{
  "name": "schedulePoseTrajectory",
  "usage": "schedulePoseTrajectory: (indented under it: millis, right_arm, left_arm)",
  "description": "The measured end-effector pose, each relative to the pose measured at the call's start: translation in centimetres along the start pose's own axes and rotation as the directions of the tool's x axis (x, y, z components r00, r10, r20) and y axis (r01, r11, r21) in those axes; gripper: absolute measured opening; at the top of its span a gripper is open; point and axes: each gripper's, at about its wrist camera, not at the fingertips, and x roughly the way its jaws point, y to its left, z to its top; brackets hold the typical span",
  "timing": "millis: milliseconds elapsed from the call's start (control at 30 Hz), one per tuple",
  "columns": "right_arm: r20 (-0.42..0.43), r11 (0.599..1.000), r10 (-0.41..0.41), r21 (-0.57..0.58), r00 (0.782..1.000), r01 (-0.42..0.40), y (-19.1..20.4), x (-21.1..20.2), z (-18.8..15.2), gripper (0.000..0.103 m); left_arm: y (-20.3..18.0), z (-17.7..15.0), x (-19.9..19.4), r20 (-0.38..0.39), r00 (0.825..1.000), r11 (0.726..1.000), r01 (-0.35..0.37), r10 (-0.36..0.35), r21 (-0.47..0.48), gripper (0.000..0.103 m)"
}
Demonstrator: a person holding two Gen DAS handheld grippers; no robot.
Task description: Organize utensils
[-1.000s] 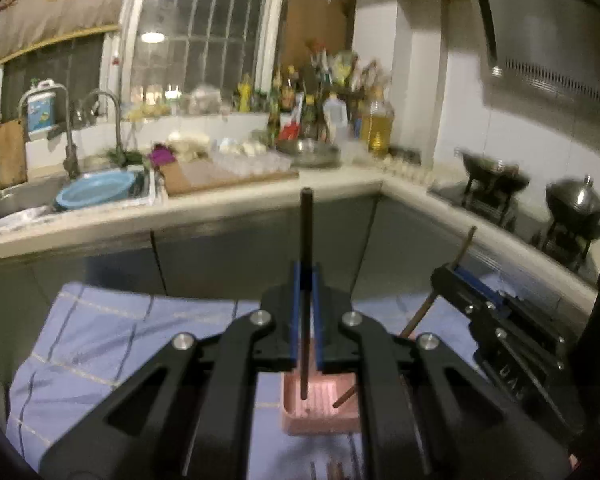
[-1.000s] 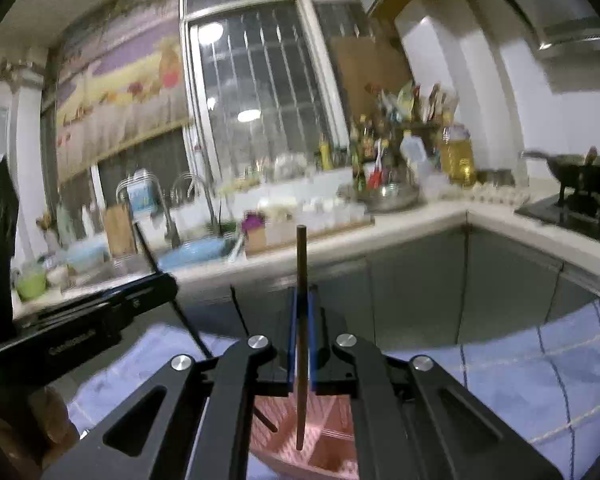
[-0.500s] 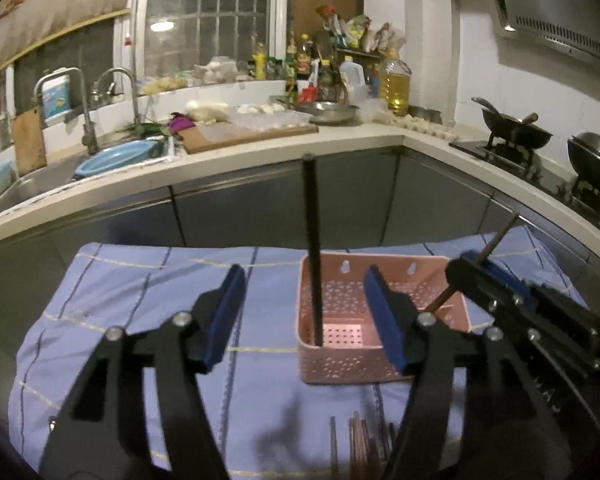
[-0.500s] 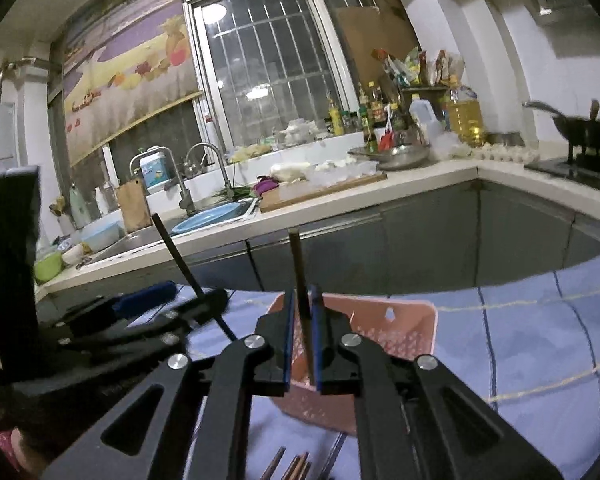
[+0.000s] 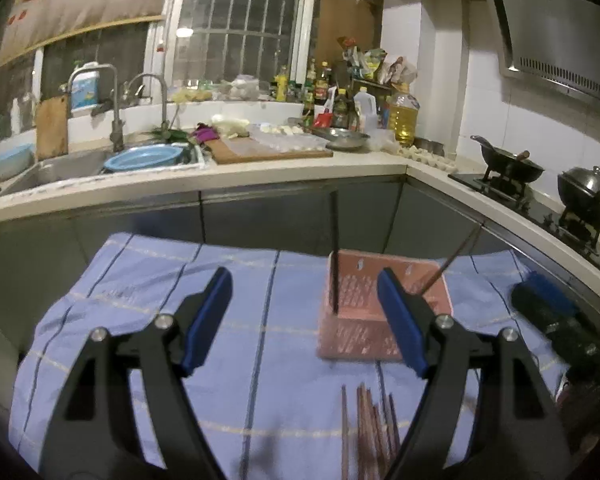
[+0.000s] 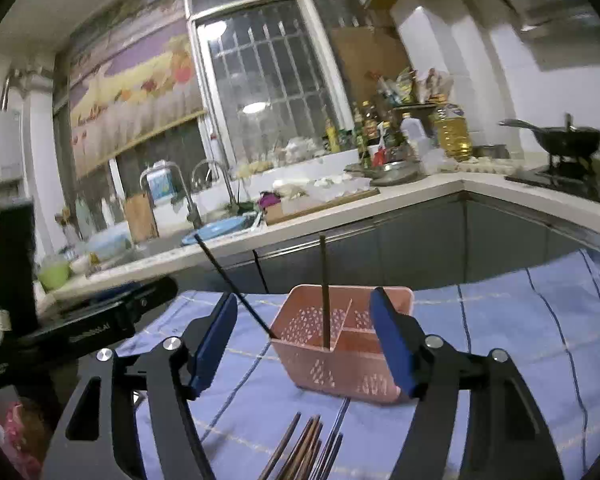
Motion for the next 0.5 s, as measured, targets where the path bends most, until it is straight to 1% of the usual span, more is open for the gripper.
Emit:
schedulePoseTrajectory:
  millis: [67,100,133,167,200,267,300,333,367,400,467,500]
  right_arm:
    - [0.016,0.999,-0.004,0.044,1.0,0.003,-0.5,-2.3,-1.6,0.074]
    - [0.015,0.999,-0.004,0.054,1.0,0.003,-0.7,-2.8,-2.1,0.076]
    - [-0.002,0.998,-0.008,0.065,1.0,0.008,-1.1,-3.6,-3.4,0.076]
    - [-0.025,0.998,-0.01,0.065,1.0,0.012,-1.2,-3.8,-4.2,0.076]
    - [-0.062,0.998,-0.01,0.062,0.998,0.014,-1.2,-4.0,-5.3,0.076]
    - [-0.176,0.999,-0.018,0.048,0.984,0.027,-1.1,-3.6,-8.0,0.074]
    - [-0.235,0.999,-0.031,0.035,0.971,0.04,-0.9,-3.1,-9.1,0.064]
    - [-0.31,0.999,-0.044,0.016,0.95,0.051,-0.6,-2.5,-10.7,0.058]
    - [-0.369,0.999,-0.049,0.003,0.928,0.054,-0.3,-1.8,-12.0,0.049]
    - [-0.413,0.999,-0.049,0.0,0.909,0.053,0.0,-1.3,-13.1,0.041]
    - [-0.48,0.999,-0.037,-0.002,0.876,0.041,0.4,-0.6,-14.7,0.034]
    - [-0.512,0.999,-0.042,-0.015,0.858,0.041,0.8,-0.1,-15.5,0.032]
  left_arm:
    - [1.0,-1.1,-0.7,-0.027,1.0,1.0,0.016,-0.016,-0.001,0.072]
    - [1.5,-2.0,-1.0,-0.046,0.999,1.0,0.029,-0.028,0.004,0.072]
    - [1.9,-2.9,-1.2,-0.069,0.997,0.999,0.043,-0.042,0.013,0.072]
    - [2.0,-3.7,-1.2,-0.088,0.995,0.998,0.052,-0.05,0.022,0.072]
    - [2.2,-5.0,-1.1,-0.127,0.99,0.997,0.066,-0.061,0.039,0.072]
    - [2.3,-7.6,-0.4,-0.21,0.974,0.994,0.1,-0.087,0.052,0.071]
    - [2.2,-8.8,-0.1,-0.242,0.965,0.992,0.116,-0.1,0.051,0.07]
    - [2.0,-9.9,0.3,-0.279,0.953,0.99,0.134,-0.115,0.05,0.065]
    - [1.7,-10.9,0.8,-0.315,0.94,0.987,0.152,-0.13,0.048,0.06]
    - [1.3,-12.3,1.5,-0.364,0.919,0.983,0.178,-0.151,0.042,0.057]
    - [0.5,-14.3,2.4,-0.432,0.884,0.977,0.212,-0.181,0.026,0.047]
    - [0.0,-15.5,3.0,-0.467,0.863,0.974,0.225,-0.191,0.019,0.046]
